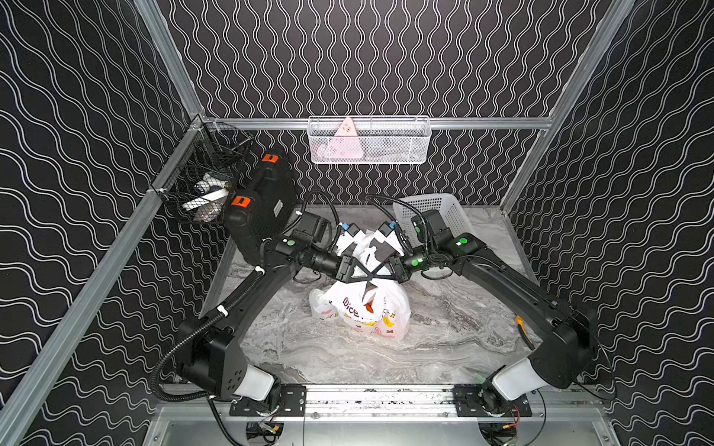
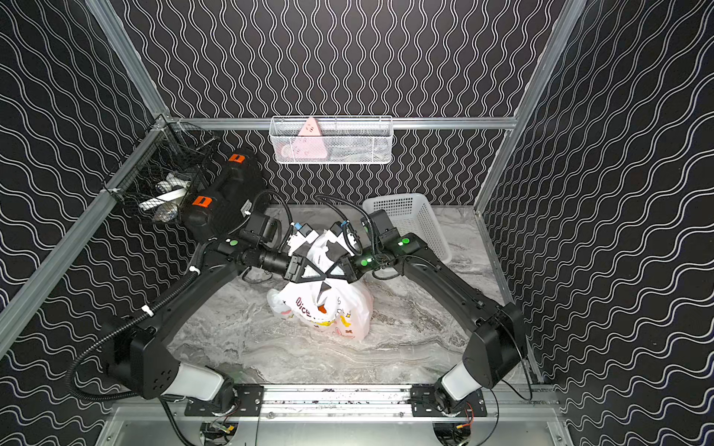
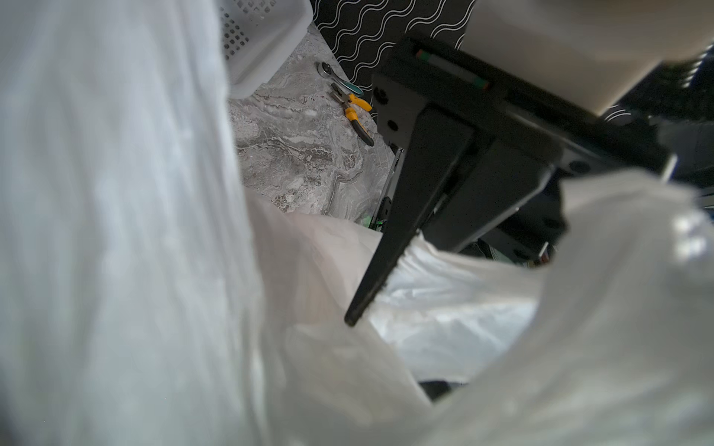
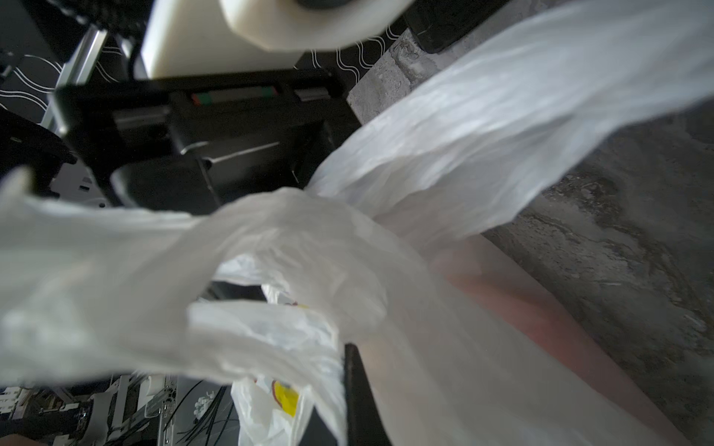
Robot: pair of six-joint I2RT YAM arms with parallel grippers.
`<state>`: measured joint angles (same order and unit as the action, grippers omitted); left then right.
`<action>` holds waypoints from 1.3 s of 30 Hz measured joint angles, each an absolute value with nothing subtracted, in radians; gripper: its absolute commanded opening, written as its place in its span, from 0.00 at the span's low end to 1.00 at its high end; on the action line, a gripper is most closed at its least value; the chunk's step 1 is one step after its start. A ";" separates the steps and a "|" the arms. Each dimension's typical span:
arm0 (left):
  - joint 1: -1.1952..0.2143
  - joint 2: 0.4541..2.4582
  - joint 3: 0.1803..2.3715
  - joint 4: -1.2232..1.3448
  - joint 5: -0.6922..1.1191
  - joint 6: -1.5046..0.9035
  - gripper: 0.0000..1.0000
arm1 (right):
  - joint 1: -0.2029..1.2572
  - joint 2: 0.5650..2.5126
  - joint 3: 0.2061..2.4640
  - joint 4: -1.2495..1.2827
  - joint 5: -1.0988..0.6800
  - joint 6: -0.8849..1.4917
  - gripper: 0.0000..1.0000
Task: Place the oranges into plastic bags & tie knots
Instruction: Tie the plastic bag at the center of the board.
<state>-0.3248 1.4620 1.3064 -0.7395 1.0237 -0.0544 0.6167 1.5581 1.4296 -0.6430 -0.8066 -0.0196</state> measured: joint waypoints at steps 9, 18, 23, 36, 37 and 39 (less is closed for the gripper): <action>-0.325 1.459 1.295 -0.717 1.047 -0.054 0.61 | 0.627 1.592 1.475 -0.672 -0.787 -0.020 0.00; -0.325 1.458 1.293 -0.670 1.050 -0.085 0.58 | 0.630 1.592 1.464 -0.691 -0.771 -0.030 0.00; -0.325 1.456 1.293 -0.643 1.046 -0.108 0.41 | 0.634 1.591 1.459 -0.693 -0.766 -0.034 0.00; -0.325 1.439 1.274 -0.621 1.028 -0.113 0.02 | 0.607 1.515 1.428 -0.695 -0.736 -0.004 0.57; -0.325 1.439 1.271 -0.621 1.028 -0.113 0.01 | 0.592 1.497 1.422 -0.691 -0.738 0.021 0.59; -0.325 1.438 1.267 -0.621 1.028 -0.113 0.01 | 0.557 1.468 1.418 -0.669 -0.739 0.056 0.61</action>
